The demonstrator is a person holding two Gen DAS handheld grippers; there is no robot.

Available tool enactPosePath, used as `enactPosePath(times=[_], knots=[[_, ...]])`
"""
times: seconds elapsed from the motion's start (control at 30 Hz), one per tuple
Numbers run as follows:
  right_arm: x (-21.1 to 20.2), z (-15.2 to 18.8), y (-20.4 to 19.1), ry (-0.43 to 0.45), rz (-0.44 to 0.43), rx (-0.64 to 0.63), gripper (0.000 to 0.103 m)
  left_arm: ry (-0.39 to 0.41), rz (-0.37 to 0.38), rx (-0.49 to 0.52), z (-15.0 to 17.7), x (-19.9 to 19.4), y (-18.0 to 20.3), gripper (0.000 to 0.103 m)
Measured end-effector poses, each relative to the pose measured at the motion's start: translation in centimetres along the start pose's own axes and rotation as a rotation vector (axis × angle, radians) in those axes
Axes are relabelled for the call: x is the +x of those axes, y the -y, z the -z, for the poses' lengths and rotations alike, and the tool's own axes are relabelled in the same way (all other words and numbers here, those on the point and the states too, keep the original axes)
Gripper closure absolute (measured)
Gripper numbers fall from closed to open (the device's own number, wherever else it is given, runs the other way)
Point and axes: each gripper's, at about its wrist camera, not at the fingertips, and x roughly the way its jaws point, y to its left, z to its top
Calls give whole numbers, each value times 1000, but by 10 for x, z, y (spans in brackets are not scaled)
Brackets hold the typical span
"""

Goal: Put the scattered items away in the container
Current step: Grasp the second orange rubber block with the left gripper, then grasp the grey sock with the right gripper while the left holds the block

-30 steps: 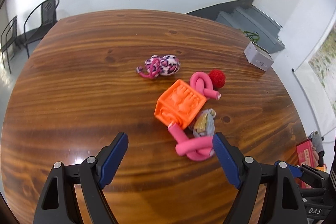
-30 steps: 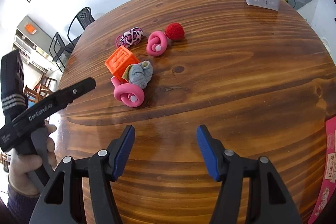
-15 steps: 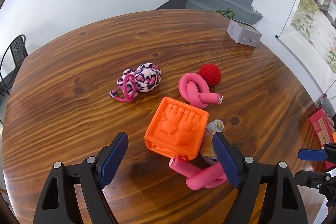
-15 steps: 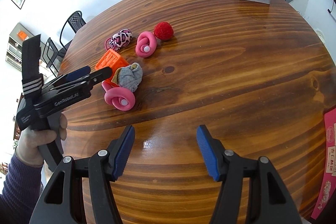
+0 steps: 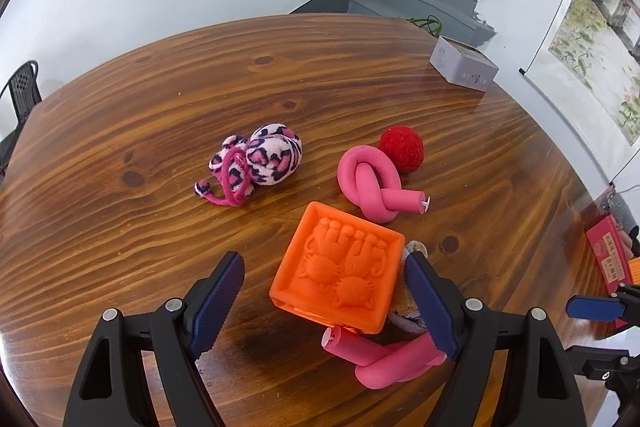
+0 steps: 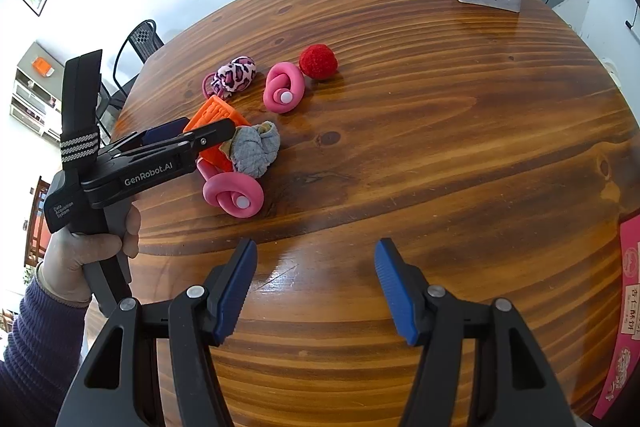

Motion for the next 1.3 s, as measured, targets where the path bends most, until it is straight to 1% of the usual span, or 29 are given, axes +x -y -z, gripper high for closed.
enactPosePath(times=[0.03,0.07,0.1,0.3,0.43,0.6,0.73,0.83,0.9,1.0,1.07,1.3], knots=[[0,0,-1,0,-1,-2,38,-6,29,-16,0,1,-2,30],[0,0,-2,0,-1,-4,37,-10,59,-33,0,1,-3,36],[1,-1,-2,0,-1,-7,37,-11,69,-41,1,1,-4,37],[1,-3,-9,7,2,-19,37,-9,68,-41,5,-3,-5,42],[1,-7,-13,13,-2,-26,37,-10,56,-49,10,-9,-9,43],[6,-15,-23,14,-11,-41,38,-9,13,-65,18,-16,-12,43],[11,-27,-33,32,-18,-57,38,1,-42,-99,26,-23,-17,44],[20,-40,-39,41,-23,-59,38,1,-79,-90,30,-24,-14,44],[27,-47,-41,33,-34,-54,38,-12,-93,-80,31,-21,-13,44],[40,-57,-44,24,-24,-58,38,-26,-94,-93,35,-17,-16,44],[45,-60,-46,20,-19,-61,38,-20,-82,-111,36,-16,-18,44],[56,-60,-50,-4,-11,-70,38,-7,-67,-133,35,-14,-21,45]])
